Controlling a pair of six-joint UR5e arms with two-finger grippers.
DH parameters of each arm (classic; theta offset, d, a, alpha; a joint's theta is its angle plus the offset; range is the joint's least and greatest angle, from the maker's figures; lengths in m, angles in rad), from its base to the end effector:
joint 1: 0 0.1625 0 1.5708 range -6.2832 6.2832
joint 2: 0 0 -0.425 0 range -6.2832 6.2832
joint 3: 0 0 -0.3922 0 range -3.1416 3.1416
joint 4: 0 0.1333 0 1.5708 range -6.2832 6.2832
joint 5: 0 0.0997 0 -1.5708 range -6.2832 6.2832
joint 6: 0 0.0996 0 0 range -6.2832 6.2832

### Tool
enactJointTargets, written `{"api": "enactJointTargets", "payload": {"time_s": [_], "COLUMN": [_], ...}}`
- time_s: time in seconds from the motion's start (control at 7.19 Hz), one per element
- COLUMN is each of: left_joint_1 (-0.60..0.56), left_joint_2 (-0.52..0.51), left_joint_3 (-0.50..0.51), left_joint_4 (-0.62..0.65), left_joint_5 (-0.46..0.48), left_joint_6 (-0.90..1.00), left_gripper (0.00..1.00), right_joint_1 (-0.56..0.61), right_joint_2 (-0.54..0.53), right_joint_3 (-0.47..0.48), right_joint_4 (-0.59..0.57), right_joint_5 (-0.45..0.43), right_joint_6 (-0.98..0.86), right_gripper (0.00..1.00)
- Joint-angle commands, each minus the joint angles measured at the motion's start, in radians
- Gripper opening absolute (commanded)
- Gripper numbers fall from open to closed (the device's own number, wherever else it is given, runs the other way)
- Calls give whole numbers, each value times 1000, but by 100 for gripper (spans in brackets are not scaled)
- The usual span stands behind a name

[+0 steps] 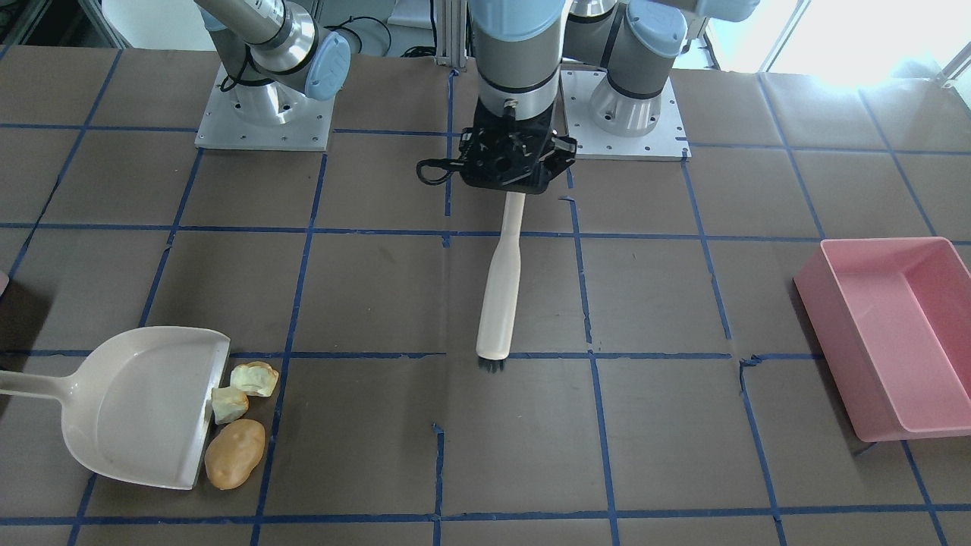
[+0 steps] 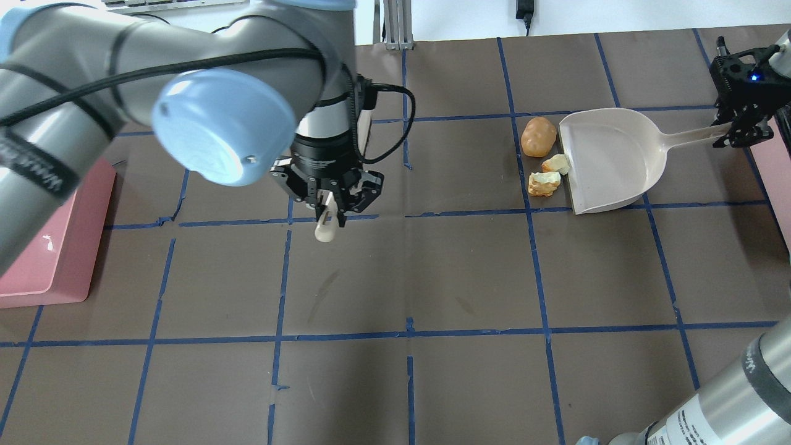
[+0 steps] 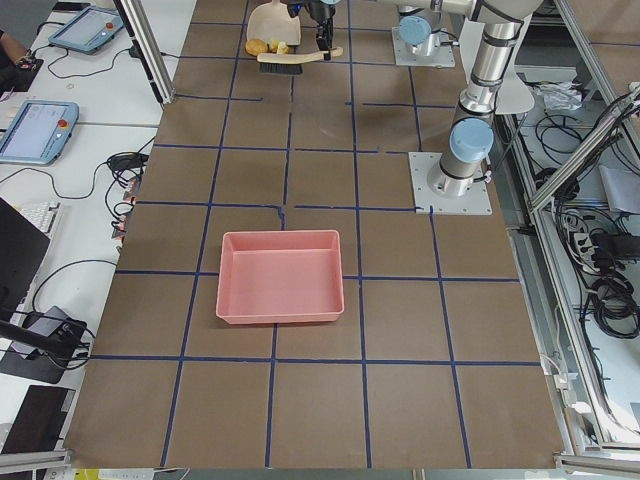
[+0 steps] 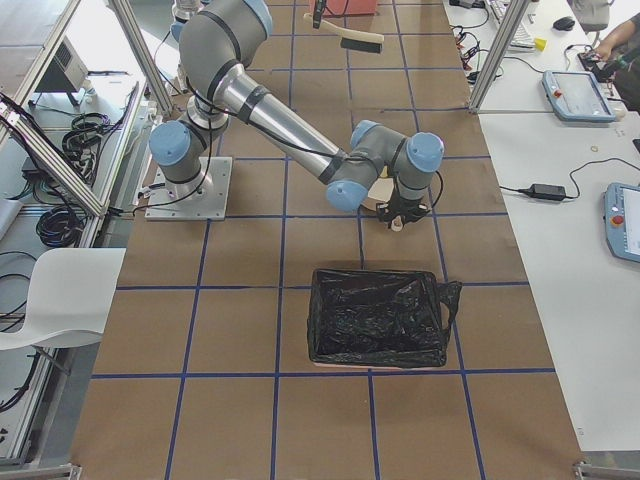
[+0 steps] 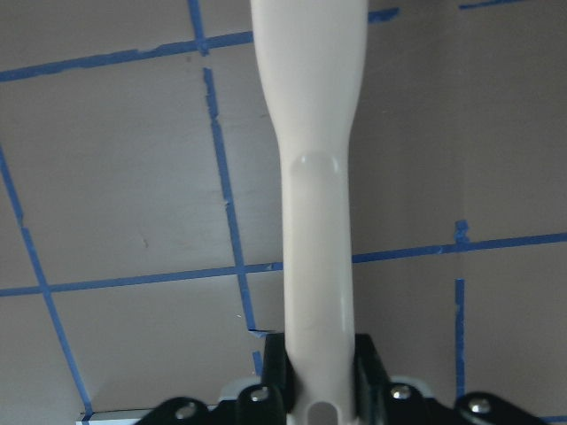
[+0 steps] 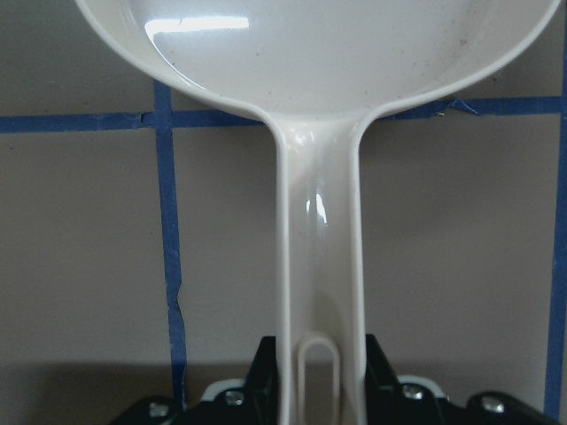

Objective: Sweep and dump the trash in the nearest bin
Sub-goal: 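Move the brush with the left gripper to behind the trash pieces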

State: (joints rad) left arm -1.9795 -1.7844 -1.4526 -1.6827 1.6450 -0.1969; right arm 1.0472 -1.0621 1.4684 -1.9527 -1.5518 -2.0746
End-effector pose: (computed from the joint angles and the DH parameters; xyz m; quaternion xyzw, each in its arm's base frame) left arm -0.3372 -0.4617 0.4228 0.1089 0.9880 0.0877 0.0661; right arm -0.2152 -0.6431 0.2767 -0.6999 0.7141 -0.0059 0.0143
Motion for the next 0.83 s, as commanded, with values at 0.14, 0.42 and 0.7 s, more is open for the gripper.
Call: {"api": "enactJointTargets", "payload": {"time_s": [0.14,0.42,0.7], "left_joint_1": [-206,-267,-311], "left_joint_2": [-342,-447,-492], "left_joint_3": [300,383,388], "left_joint_4": [14,15,110], "left_joint_5": [16,10,-1], "left_joint_6": [-174,-304,-531], "left_gripper": [0,0,0], "right_joint_1": [1,1,1], "right_joint_2": [2,2,4], "right_joint_3": [1,0,0], "right_joint_4": [0,0,-2], "right_joint_5": [1,1,1], "right_joint_6": [-1,-1,-1], "right_gripper": [0,0,0]}}
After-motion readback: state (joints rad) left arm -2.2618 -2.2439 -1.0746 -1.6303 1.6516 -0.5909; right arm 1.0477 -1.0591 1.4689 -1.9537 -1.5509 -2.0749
